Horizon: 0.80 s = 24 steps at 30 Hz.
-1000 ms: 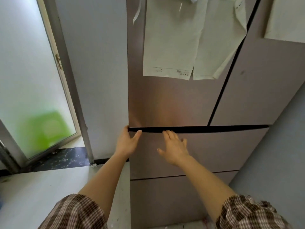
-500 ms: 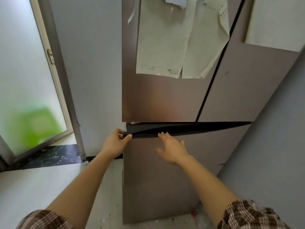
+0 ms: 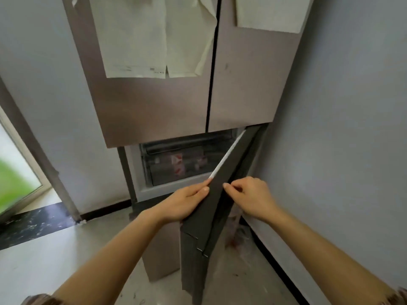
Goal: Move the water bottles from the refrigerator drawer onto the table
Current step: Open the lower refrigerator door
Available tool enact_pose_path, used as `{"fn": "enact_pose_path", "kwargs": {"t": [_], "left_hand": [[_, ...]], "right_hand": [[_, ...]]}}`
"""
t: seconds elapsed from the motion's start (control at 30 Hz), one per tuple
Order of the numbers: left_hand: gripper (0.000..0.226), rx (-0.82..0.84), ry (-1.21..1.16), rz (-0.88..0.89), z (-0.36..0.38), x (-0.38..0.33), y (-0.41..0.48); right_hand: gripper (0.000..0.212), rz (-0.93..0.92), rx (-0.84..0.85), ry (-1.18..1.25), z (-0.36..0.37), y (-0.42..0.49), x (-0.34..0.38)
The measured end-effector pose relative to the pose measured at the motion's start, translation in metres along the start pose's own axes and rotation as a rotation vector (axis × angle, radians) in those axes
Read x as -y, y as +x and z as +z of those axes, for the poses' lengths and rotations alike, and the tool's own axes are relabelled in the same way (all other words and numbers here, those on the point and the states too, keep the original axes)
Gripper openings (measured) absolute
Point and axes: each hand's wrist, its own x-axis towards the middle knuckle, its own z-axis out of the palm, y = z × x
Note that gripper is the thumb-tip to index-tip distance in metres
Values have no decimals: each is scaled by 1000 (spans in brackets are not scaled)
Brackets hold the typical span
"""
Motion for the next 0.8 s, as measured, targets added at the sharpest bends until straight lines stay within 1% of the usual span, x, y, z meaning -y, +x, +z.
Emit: {"fn": "enact_pose_path", "kwargs": {"t": [0.1, 0.17, 0.23, 0.37, 0.4, 0.43, 0.47, 0.53, 0.63, 0.67, 0.73, 0.8], "left_hand": [[49, 35, -8, 82, 37, -18, 31], [51, 29, 38, 148, 61, -35, 50], [54, 24, 96, 176, 83, -50, 69], [55, -5, 222, 178, 123, -76, 109], [56, -21, 268, 187, 131, -83, 117], [58, -36, 326, 199, 139, -89, 125], [59, -52, 391, 218, 147, -94, 132], [61, -94, 500, 270, 163, -104, 144], [62, -136, 564, 324, 188, -117, 164], [62, -128, 558, 325, 195, -122, 171], [61, -118, 531, 322, 209, -134, 185], [60, -130, 526, 328, 222, -148, 199]], "right_hand": [[55, 129, 2, 34, -25, -16, -30], [51, 190, 31, 36, -41, -27, -49], [50, 237, 52, 37, -57, -38, -71], [30, 261, 57, 123, -88, -57, -115], [36, 249, 70, 114, -95, -59, -126], [45, 236, 88, 101, -102, -61, -137], [49, 227, 111, 72, -109, -62, -147], [50, 210, 151, -2, -120, -66, -169], [61, 248, 199, -118, -132, -73, -201], [59, 257, 190, -168, -135, -75, -211], [47, 273, 142, -250, -140, -77, -236], [42, 307, 105, -289, -144, -77, -262]]}}
